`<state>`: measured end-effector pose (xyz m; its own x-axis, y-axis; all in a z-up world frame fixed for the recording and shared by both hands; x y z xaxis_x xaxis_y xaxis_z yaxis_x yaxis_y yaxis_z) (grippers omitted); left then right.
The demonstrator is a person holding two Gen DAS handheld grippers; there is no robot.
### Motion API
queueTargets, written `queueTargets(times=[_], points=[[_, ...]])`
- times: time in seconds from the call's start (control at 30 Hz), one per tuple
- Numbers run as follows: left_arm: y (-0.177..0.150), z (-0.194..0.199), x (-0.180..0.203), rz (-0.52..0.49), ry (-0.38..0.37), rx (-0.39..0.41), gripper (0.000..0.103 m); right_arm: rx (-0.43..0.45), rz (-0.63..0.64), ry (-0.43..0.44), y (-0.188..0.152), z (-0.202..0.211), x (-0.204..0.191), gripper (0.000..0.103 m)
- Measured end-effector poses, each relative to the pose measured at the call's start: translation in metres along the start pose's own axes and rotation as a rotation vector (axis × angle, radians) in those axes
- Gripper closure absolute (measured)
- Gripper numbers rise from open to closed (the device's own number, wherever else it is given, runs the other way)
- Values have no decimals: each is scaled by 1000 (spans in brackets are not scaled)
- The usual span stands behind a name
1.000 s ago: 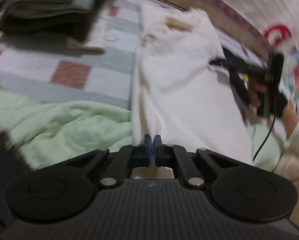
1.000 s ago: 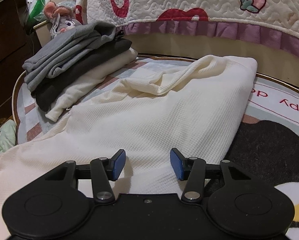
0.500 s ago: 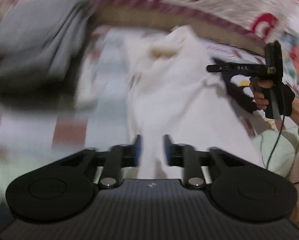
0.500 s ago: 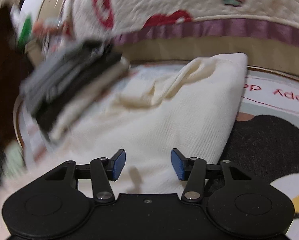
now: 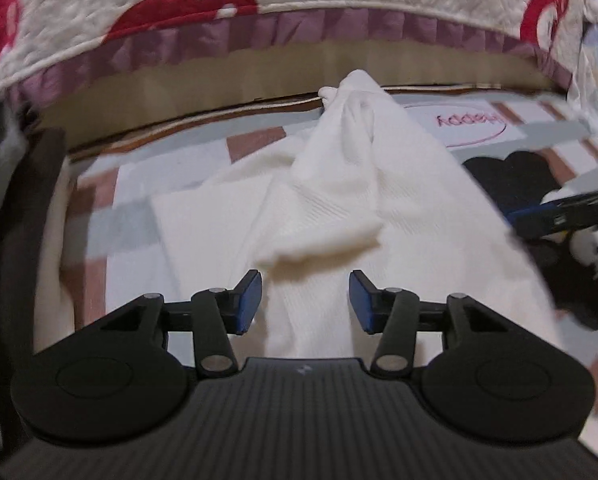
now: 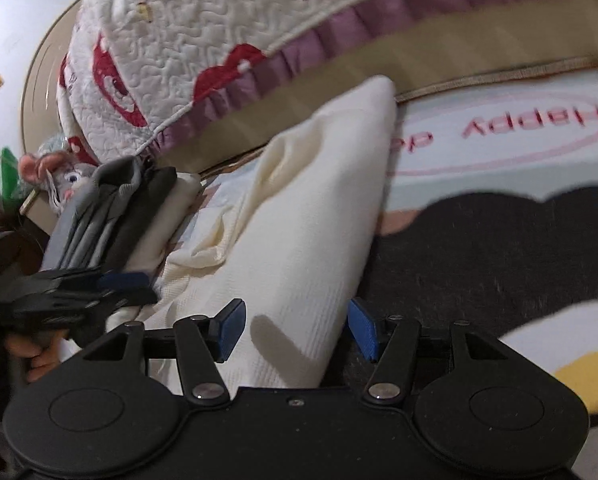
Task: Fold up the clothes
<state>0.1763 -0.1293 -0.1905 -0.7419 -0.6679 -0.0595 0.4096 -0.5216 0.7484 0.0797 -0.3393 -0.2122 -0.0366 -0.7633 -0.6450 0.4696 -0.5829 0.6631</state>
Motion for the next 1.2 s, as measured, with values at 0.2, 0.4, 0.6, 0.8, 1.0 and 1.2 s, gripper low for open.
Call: queueTargets(times=[0.2, 0.4, 0.6, 0.8, 1.0, 1.2], points=[[6, -34, -7, -60, 52, -1, 49, -25, -13, -35, -2, -6, 21, 41], [21, -53, -36, 187, -8, -30, 93, -24, -40, -11, -4, -11, 31, 41], [25, -48, -113, 723, 2, 44, 95, -22, -42, -1, -4, -11, 32, 40], [3, -44, -139, 979, -11, 70, 92, -21, -47, 5, -4, -11, 34, 40], [24, -55, -104, 649, -29, 0, 99, -23, -51, 5, -4, -11, 34, 40], [48, -57, -94, 395, 135, -9, 92, -89, -115, 100, -15, -17, 26, 39]])
Point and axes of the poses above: each gripper's, at about its wrist camera, not at the fingertips, and z roughly against the way its jaws point, x to its right, y to its top, the point moved 5 cm from there along -z, roughly the way its jaws point, and after that the axes turned 11 degrees about x, right-handed, at the moved point
